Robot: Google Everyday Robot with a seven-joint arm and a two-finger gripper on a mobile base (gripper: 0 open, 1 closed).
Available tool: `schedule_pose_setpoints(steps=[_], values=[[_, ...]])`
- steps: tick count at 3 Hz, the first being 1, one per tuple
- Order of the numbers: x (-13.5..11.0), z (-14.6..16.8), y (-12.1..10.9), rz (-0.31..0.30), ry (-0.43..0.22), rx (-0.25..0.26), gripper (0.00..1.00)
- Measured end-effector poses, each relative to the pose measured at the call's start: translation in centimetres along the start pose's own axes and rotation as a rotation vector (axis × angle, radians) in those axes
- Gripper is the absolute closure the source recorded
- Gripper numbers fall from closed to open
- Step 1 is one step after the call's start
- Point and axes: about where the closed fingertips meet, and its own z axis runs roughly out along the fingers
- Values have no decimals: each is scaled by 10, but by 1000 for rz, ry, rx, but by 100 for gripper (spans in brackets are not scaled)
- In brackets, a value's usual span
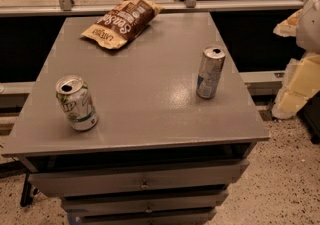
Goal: Move redbull can near brown chip bag
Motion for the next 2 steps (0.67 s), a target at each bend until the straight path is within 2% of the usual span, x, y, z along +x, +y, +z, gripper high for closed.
schedule_pose_setpoints(steps=[1, 2], values=[[-2, 36, 10, 70, -105, -34, 0], [-16, 78, 6, 137, -274, -49, 0]])
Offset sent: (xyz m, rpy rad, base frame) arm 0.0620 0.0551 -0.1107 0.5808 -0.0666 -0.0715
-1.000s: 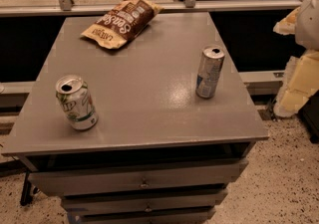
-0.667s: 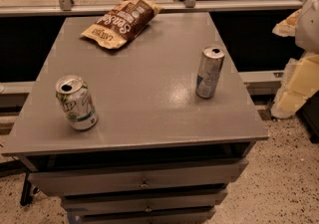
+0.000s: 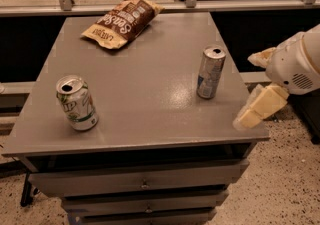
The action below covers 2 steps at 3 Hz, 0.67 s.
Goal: Move redbull can near brown chip bag
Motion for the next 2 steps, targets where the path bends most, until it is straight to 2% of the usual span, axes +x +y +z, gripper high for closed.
schedule_pose_setpoints(steps=[1, 2], values=[[-15, 35, -22, 41, -184, 24, 0], [-32, 55, -48, 83, -351, 60, 0]])
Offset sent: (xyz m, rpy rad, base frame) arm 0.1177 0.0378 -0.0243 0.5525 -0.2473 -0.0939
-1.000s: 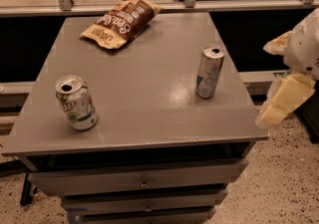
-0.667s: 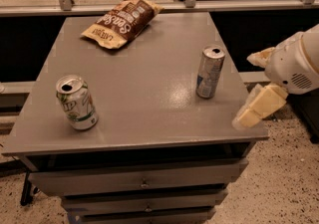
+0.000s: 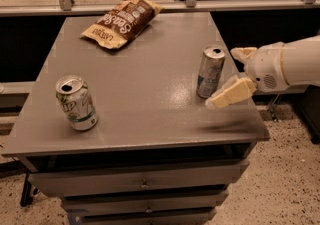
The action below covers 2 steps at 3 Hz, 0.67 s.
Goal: Move redbull can near brown chip bag
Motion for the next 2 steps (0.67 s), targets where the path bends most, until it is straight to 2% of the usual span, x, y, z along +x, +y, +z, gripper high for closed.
schedule_pose_setpoints(steps=[1, 2], values=[[-8, 19, -14, 40, -132, 20, 0], [-11, 32, -18, 111, -232, 22, 18]])
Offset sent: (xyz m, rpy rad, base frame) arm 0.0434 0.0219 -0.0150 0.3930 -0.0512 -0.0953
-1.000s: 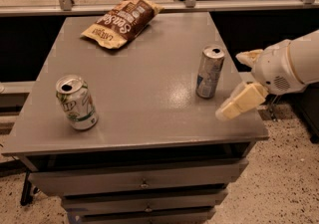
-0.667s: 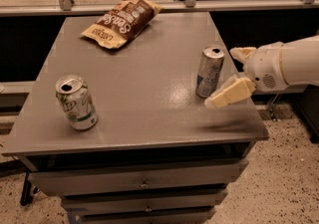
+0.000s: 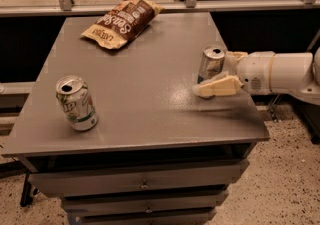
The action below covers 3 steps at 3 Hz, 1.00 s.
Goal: Move redbull can near brown chip bag
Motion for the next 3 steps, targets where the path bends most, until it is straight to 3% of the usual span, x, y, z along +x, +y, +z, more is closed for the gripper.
schedule_pose_setpoints(steps=[1, 2, 3], values=[[3, 8, 4, 56, -62, 2, 40], [-1, 10, 1, 70, -106, 19, 64], [-23, 10, -14, 45, -156, 50, 88]])
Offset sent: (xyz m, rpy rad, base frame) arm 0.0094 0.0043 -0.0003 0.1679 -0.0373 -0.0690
